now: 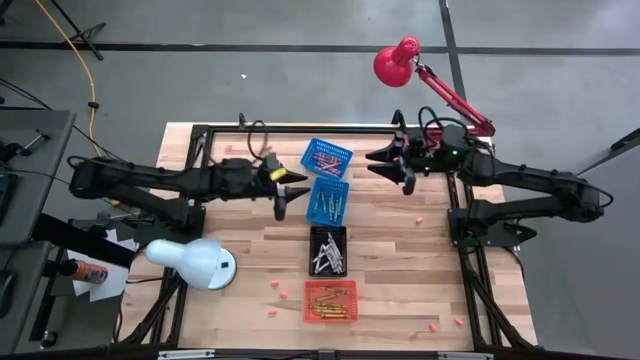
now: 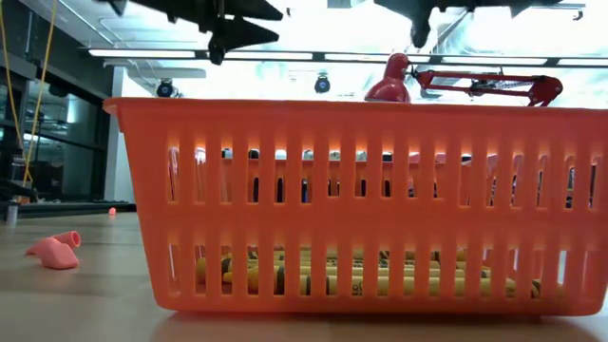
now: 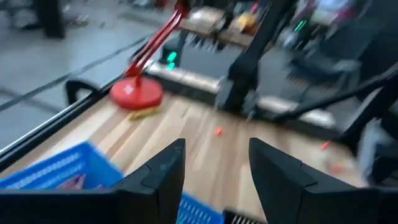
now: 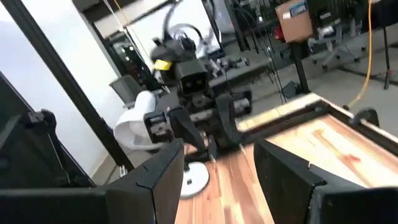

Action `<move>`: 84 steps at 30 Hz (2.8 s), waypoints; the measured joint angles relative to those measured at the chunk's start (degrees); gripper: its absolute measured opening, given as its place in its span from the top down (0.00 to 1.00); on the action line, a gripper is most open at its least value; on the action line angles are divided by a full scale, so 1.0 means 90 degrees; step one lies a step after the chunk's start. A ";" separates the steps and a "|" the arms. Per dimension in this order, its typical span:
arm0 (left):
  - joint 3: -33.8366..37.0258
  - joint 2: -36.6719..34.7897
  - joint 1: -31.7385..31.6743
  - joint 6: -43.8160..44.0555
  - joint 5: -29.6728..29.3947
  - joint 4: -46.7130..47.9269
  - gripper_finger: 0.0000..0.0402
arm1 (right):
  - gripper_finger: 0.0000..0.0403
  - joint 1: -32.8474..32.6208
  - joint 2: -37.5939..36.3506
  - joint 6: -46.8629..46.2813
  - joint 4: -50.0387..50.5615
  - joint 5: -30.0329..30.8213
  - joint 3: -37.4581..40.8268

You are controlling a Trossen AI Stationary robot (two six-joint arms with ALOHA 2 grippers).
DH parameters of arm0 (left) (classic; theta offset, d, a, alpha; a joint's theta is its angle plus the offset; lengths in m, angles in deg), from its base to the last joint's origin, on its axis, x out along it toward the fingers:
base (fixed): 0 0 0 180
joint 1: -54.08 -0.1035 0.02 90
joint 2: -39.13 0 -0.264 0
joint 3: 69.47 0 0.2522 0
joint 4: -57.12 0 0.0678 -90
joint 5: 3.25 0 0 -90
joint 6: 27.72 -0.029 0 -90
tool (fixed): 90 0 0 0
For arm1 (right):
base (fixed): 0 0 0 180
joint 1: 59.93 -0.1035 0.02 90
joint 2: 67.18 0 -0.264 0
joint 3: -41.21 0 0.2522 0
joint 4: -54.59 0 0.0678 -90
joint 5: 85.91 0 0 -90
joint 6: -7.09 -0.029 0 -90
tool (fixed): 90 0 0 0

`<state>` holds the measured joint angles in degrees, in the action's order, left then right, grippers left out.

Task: Sort crayons
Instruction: Put the yellow crayon into the orange bin

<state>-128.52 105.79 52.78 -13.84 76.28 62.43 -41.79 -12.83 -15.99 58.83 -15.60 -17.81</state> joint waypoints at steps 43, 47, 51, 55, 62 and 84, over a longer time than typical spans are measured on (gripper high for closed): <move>0.0638 -0.0076 -0.0783 0.0670 0.2087 -0.1302 0.59 | 0.53 -0.0451 0.1633 -0.0771 -0.2168 0.1103 0.0000; 0.0638 -0.0076 -0.0783 0.0669 0.2087 -0.1199 0.59 | 0.53 -0.0451 0.1633 -0.0838 -0.2166 0.1118 0.0000; 0.0638 -0.0076 -0.0783 0.0667 0.2086 -0.1201 0.59 | 0.53 -0.0451 0.1633 -0.0887 -0.2164 0.1143 0.0000; 0.0638 -0.0076 -0.0783 0.0670 0.2087 -0.1201 0.59 | 0.53 -0.0451 0.1633 -0.0887 -0.2162 0.1240 0.0000; 0.0638 -0.0076 -0.0783 0.0672 0.2087 -0.1182 0.59 | 0.53 -0.0451 0.1633 -0.0889 -0.2162 0.1509 -0.0002; 0.0636 -0.0076 -0.0781 0.0664 0.2087 -0.0943 0.59 | 0.53 -0.0069 0.1675 -0.2641 0.1447 0.3359 -0.0019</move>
<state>-122.80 105.10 45.76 -7.86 95.06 53.94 -42.40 2.25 -39.76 71.86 14.64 -17.98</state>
